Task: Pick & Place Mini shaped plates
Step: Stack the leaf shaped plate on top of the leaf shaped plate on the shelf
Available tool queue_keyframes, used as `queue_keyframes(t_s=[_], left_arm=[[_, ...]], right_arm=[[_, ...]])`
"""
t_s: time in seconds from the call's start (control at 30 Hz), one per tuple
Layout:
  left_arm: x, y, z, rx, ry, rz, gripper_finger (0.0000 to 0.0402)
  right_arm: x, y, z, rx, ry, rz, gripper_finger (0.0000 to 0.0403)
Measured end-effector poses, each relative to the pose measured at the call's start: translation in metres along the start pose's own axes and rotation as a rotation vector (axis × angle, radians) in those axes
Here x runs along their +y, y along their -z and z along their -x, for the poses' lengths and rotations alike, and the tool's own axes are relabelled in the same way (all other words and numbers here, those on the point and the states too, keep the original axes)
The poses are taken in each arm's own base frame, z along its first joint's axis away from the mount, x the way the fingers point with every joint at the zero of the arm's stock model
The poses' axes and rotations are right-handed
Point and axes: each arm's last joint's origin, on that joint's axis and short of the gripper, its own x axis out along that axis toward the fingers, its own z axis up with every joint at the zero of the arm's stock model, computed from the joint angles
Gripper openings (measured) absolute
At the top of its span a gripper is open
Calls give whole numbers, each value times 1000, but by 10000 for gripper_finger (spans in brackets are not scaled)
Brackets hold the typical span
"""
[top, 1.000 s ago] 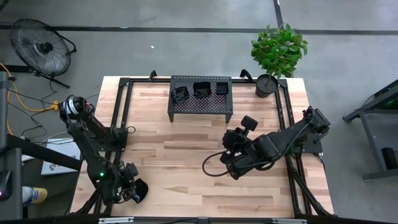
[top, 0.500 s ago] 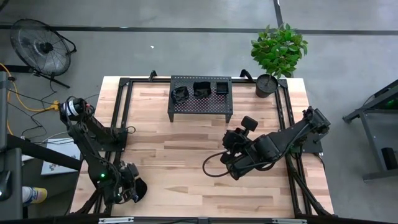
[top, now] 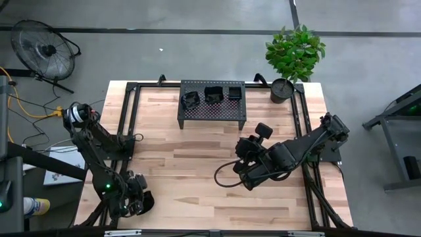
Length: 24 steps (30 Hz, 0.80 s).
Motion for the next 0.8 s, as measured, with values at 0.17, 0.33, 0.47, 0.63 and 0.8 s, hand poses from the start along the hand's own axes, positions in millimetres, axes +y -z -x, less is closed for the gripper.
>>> queue_keyframes(t_s=[0.17, 0.33, 0.47, 0.63, 0.8], left_arm=[[-9, -6, 16, -74, -45, -38, 1], [-16, -15, 38, -189, -114, -71, 1], [-17, -26, 51, -286, -181, -62, 1], [-13, -52, 57, -307, -251, -35, 1], [-3, -88, 64, -300, -277, -35, 1]], right_arm=[[0, 0, 0, 0, 0, 0, 67], [0, 0, 0, 0, 0, 0, 67], [0, 0, 0, 0, 0, 0, 67], [0, 0, 0, 0, 0, 0, 67], [0, 0, 0, -2, 3, 0, 67]])
